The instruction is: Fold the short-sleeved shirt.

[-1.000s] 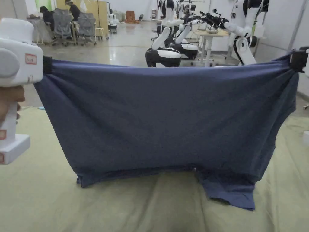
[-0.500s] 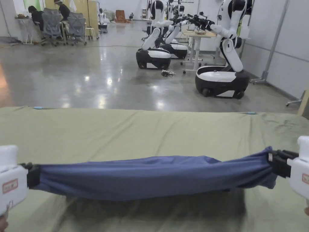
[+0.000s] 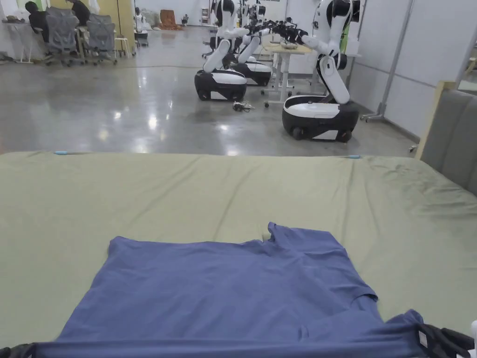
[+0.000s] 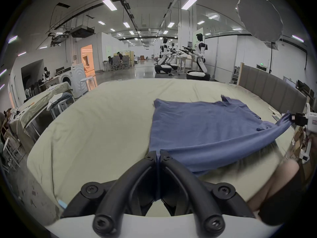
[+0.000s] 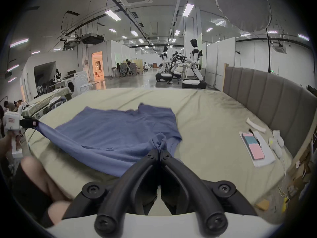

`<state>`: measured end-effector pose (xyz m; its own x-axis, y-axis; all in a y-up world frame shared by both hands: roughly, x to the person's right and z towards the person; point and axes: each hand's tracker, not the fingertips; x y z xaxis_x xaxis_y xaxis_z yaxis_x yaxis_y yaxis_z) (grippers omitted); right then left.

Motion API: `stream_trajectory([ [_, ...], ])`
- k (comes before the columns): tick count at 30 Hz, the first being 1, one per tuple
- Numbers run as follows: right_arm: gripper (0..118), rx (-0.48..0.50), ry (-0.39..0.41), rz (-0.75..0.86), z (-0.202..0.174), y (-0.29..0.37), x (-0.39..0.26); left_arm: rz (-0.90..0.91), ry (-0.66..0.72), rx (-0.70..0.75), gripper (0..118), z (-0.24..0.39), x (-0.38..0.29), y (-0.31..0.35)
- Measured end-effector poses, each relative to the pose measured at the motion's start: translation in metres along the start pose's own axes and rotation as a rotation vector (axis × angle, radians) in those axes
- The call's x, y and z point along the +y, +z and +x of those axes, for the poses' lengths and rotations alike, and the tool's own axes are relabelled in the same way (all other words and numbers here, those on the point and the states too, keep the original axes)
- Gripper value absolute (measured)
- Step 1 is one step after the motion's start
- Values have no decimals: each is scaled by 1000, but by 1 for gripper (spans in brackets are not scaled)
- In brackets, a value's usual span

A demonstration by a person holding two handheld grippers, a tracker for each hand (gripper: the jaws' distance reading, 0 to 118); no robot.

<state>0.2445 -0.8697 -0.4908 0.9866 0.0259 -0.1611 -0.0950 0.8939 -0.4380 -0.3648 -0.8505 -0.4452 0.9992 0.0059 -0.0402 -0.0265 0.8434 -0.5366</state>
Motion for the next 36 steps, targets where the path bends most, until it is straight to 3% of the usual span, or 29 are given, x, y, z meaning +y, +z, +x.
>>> stream_trajectory([
  [3,2,-11,49,-94,-1,11,-36,-80,-53,-23,1,6,-32,6],
  [9,2,-35,33,-198,5,0,-75,-202,-53,-52,3,0,-65,-19],
  [10,2,-42,28,-212,6,-6,-81,-228,-70,-52,7,2,-68,-22],
  [12,2,-32,19,-233,7,-10,-89,-212,-67,-45,27,-5,-77,-26],
  [13,2,-42,19,-243,6,-12,-93,-199,-59,-40,27,-9,-79,-26],
  [14,4,-49,22,-240,1,-11,-93,-205,-35,-32,50,-13,-79,-27],
  [15,19,-74,23,-229,-1,-9,-94,-249,13,-28,72,-20,-77,-28],
  [16,50,-118,29,-233,-2,-8,-94,-271,66,-25,88,-25,-74,-26],
  [17,107,-117,13,-238,-1,-6,-93,-253,101,-46,100,-32,-71,-20],
  [18,118,-121,-19,-250,-5,7,-89,-212,134,-71,102,-39,-68,-5],
  [19,115,-81,-25,-170,-6,14,-78,-173,143,-65,102,-42,-62,9],
  [22,114,-146,-33,-48,-25,51,-64,-47,167,-53,99,-39,-47,65],
  [23,105,-119,-40,-23,-30,61,-59,-10,177,-37,79,-39,-44,79],
  [24,88,-86,-47,5,-37,72,-52,23,203,-8,50,-36,-42,94],
  [25,55,-105,-43,41,-45,80,-46,38,230,21,14,-33,-41,103],
  [26,4,-134,-26,64,-45,78,-46,41,241,32,0,-31,-42,107],
  [28,0,-146,-21,67,-56,78,-39,-11,222,-75,0,-26,-39,112],
  [30,0,-20,-61,57,-59,74,-31,-32,133,-35,0,-9,-41,109],
  [32,0,-39,-17,70,-68,69,-23,-54,66,-53,0,-4,-46,97],
  [33,0,-26,11,70,-71,66,-19,-81,78,-52,8,-5,-47,86],
  [34,0,-24,26,85,-74,66,-19,-140,105,-57,39,-6,-46,71],
  [35,0,-23,33,88,-76,65,-18,-209,135,-90,96,-9,-44,58],
  [36,0,-14,34,88,-78,63,-17,-236,162,-104,118,-14,-48,42],
])
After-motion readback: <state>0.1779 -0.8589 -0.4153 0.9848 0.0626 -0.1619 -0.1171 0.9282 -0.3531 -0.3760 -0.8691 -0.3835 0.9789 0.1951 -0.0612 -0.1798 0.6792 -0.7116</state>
